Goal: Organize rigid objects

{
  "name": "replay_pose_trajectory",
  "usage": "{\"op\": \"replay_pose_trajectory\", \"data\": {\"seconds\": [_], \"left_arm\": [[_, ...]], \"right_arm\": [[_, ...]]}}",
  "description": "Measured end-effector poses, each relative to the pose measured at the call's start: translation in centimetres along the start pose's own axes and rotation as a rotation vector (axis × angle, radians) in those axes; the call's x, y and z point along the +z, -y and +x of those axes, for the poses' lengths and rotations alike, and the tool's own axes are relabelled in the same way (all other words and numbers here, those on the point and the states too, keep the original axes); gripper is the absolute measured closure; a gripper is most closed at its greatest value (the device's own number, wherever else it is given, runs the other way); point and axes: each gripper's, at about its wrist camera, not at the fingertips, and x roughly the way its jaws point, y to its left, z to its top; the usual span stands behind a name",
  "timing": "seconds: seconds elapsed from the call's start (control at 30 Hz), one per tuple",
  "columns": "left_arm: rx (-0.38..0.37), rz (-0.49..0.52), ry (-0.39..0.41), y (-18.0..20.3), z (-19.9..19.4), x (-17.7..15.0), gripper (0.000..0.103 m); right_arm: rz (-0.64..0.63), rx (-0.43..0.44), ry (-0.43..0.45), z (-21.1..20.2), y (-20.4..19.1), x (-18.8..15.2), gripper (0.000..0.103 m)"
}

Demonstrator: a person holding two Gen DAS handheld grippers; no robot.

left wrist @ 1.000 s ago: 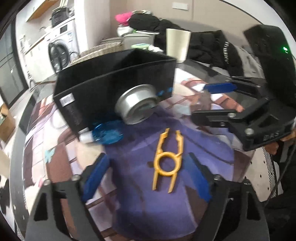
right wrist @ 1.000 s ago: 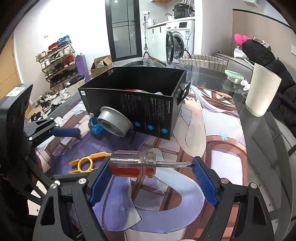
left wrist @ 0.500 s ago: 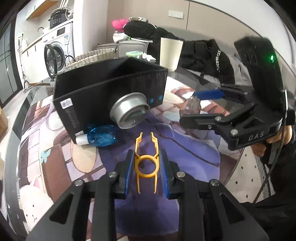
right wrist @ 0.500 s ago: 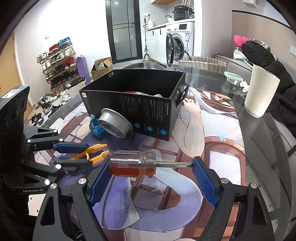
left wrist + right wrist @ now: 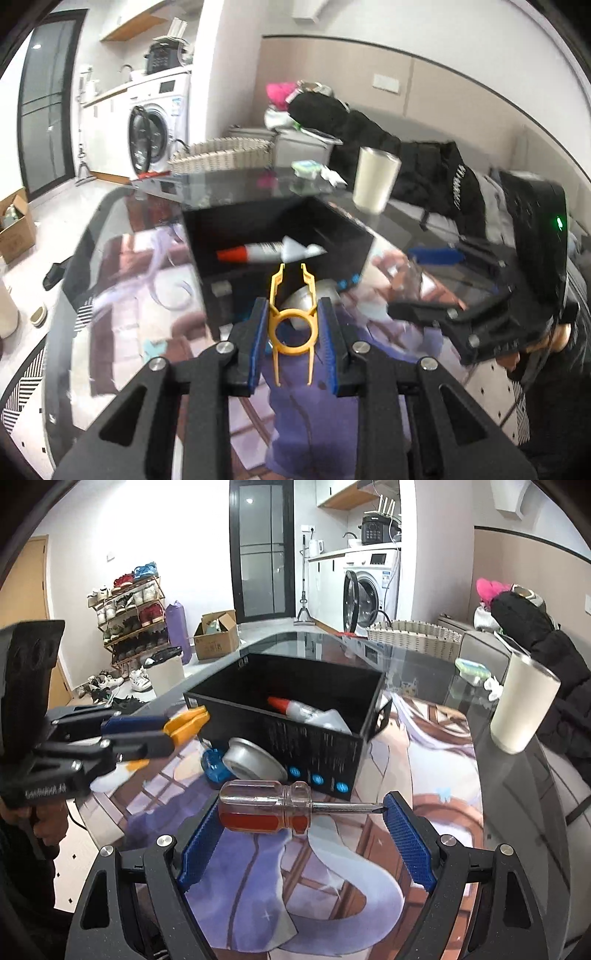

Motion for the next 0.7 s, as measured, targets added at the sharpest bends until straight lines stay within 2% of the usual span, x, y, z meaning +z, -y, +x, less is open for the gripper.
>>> {"op": "replay_pose_trajectory", "data": {"seconds": [0.33, 0.7], "left_arm": [[0.134, -0.016, 0.055, -0.7, 1.2, 3.2, 0.079], [0.162, -0.030, 0.083, -1.2, 1.9, 4.6, 0.079]], "right_arm": [[-0.006, 0.020, 0.044, 0.0, -0.2, 3.3, 0.017], [-0.029, 0.003, 0.050, 0.6, 0.0, 5.3, 0.017]]}}
